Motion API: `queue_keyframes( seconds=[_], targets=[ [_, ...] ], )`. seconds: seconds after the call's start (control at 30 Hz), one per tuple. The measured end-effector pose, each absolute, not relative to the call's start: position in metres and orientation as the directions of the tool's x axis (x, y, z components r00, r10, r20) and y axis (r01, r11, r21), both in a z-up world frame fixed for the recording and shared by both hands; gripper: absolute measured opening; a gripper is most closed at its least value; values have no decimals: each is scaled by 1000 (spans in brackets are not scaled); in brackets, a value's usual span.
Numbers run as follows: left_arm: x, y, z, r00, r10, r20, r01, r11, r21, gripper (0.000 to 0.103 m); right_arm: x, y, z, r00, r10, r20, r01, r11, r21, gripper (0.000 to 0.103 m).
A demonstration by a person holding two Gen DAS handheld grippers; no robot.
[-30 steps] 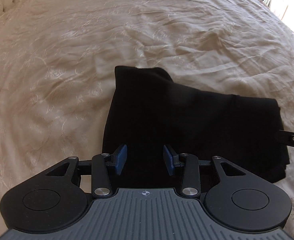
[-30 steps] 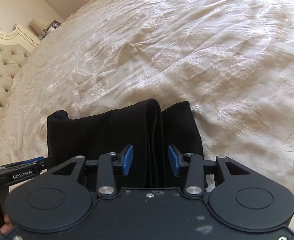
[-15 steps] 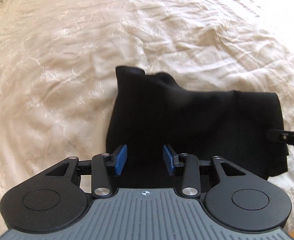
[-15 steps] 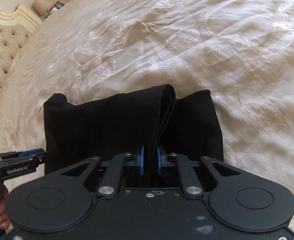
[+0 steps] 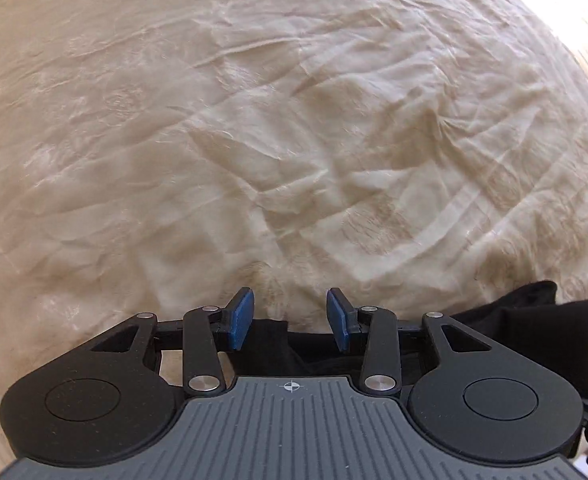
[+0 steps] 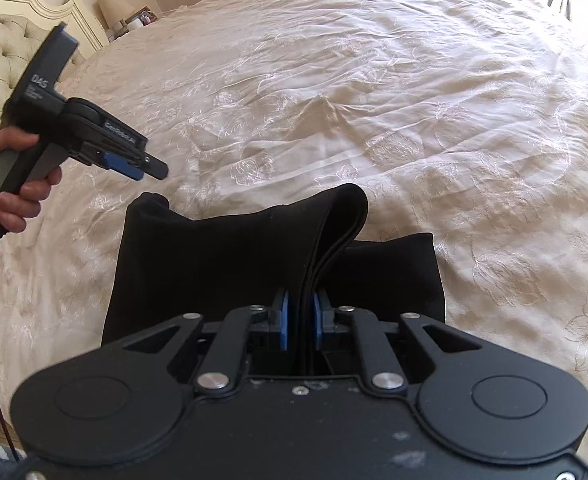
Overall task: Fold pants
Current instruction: 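Withdraw the left gripper while the right gripper closes on the bundle's edge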
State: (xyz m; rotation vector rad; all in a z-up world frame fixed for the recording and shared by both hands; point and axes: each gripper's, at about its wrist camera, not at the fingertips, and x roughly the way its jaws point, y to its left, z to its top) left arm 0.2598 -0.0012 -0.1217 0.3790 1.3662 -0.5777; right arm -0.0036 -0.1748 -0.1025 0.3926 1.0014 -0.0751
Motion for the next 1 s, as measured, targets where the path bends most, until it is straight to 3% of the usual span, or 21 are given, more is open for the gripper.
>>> queue_keyframes(
  seconds=[0.07,0.13,0.2,0.37,0.53,0.73,0.87,1.0],
  targets=[
    [259,-12,-143,51,-60,-997,640,768,-14,39,-2,-172,-96,557,109,-824,231,932,279,13],
    [255,-15,-158,125,94,-988,701,696,155,40,1,-171,-89,574,97,-813,221,938,268,13],
    [256,-7,-167,180,161,-970,713,658,241,51,3,-174,-83,592,88,-801,224,937,268,13],
    [268,19,-160,178,93,-980,580,795,181,53,8,-178,-81,581,66,-811,233,942,243,12],
    [266,35,-158,200,69,-977,450,880,154,53,4,-200,-120,494,49,-868,360,897,256,13],
    [258,45,-143,279,36,-960,344,929,135,53,10,-198,-152,424,17,-906,340,924,177,13],
    [265,63,-125,369,130,-920,234,945,227,52,9,-201,-156,413,-9,-910,357,921,153,13],
    [262,82,-113,342,70,-937,204,968,147,52,5,-203,-147,421,-42,-906,360,925,124,13]
  ],
)
